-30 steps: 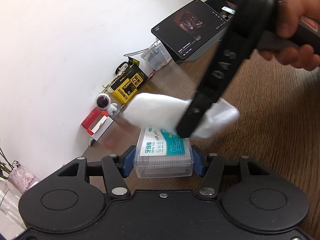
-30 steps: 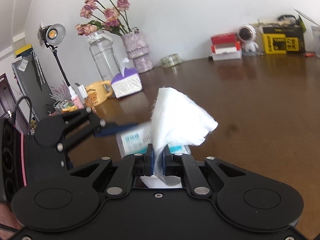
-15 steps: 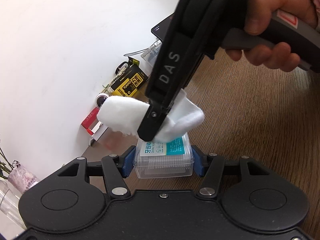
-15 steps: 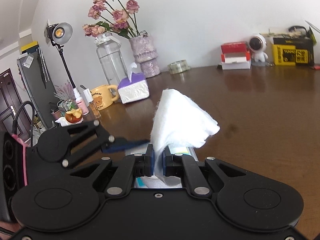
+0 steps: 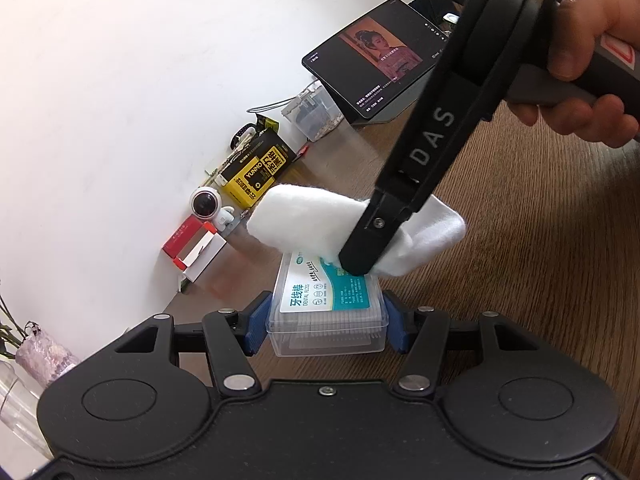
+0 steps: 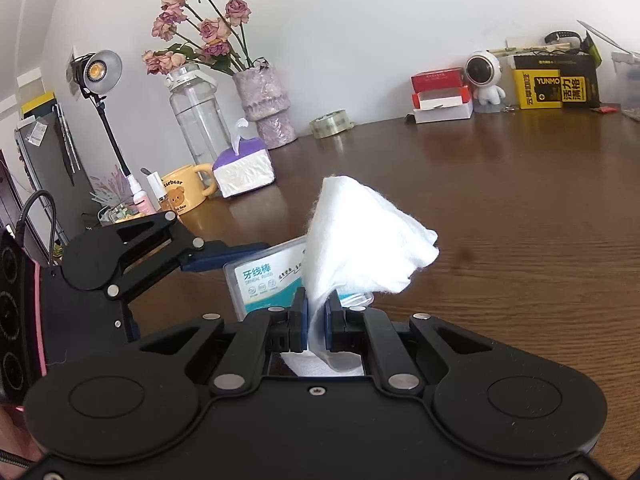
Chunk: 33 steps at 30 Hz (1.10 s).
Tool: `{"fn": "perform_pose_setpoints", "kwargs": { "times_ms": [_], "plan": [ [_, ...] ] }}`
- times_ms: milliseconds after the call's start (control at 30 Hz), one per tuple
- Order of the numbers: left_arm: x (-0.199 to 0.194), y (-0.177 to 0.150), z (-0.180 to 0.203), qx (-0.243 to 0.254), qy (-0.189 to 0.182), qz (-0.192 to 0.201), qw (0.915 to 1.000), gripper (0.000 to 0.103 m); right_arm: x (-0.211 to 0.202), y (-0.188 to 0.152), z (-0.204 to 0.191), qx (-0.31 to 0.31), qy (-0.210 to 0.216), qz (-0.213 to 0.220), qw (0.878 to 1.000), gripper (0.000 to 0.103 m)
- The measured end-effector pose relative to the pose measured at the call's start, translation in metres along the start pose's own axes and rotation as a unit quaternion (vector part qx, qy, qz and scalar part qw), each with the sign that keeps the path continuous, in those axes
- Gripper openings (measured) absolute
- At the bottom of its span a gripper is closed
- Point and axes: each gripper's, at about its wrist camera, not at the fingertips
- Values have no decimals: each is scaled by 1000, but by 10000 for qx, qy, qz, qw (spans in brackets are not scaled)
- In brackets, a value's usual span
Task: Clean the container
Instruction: 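Wipe the lid edge with the tissue in the right gripper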
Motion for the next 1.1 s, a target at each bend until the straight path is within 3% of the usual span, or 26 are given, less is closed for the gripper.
{"fn": "perform_pose_setpoints", "kwargs": {
  "times_ms": [400,833,1100],
  "plan": [
    [-1,0,0,-15,-19,-10,10000,57,16,28,-9,-213,23,141,9997,8],
    [10,-3,-6,4,1,-1,10000,56,2,7,9,113,-194,41,9997,8],
    [11,-4,-6,-2,-6,-2,10000,57,20,33,-4,-48,-29,109,9999,8]
  ]
}}
Point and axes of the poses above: each gripper's, at about its wrist camera, not at the fingertips, and x roughly the way its jaws point, z to its right, y to its top, and after that the axes turned 12 degrees about x, right-handed
